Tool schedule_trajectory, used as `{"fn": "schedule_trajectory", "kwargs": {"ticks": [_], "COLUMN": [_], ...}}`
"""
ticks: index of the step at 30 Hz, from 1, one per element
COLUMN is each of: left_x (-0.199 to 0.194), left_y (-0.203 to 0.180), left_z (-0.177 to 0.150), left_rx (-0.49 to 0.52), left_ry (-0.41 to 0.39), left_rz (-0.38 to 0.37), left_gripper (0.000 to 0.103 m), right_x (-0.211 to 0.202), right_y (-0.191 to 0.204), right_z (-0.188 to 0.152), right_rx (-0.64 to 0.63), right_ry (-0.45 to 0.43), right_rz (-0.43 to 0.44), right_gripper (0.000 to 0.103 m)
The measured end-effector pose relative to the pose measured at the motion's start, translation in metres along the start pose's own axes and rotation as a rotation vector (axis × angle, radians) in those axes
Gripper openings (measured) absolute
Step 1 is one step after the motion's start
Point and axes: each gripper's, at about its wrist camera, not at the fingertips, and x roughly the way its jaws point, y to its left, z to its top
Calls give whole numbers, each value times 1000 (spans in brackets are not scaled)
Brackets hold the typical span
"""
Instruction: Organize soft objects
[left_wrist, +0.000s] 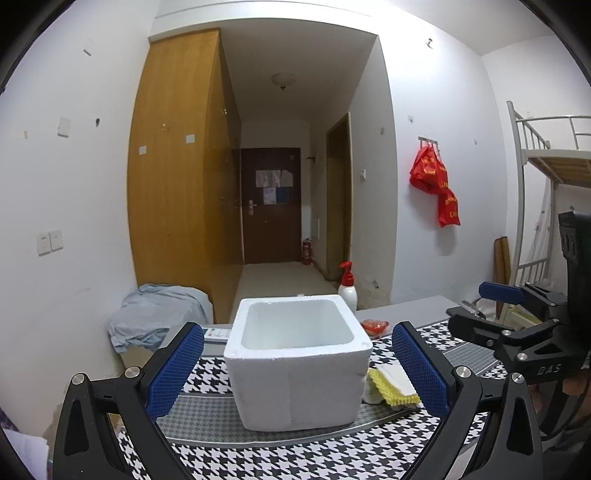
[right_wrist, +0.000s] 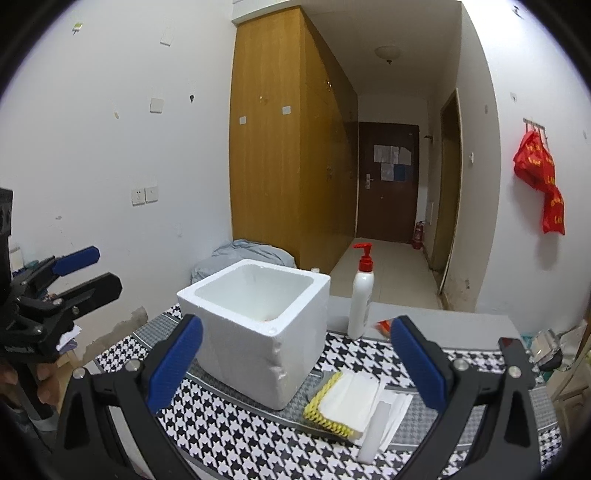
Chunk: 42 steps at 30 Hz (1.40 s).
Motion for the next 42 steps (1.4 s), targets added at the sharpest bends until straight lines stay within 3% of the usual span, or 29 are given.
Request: {"fn": "schedule_trajectory", "kwargs": {"ticks": [22, 31, 42], "left_x": [-11, 3, 20], "left_y": [-4, -22, -50], "left_z": [-52, -67, -80], "left_rx": [-65, -70, -74], "left_ry": [-27, -16, 16], "left_rz": [52, 31, -37], "left_gripper": [102, 102, 102], "right_x": [-7, -10, -19], "right_y": [-16, -30, -61], "right_z": [-52, -66, -85], "right_rx": [72, 71, 94], "right_ry": [12, 19, 52], "right_rz": [2, 0, -69], "right_gripper": [103, 103, 103]}}
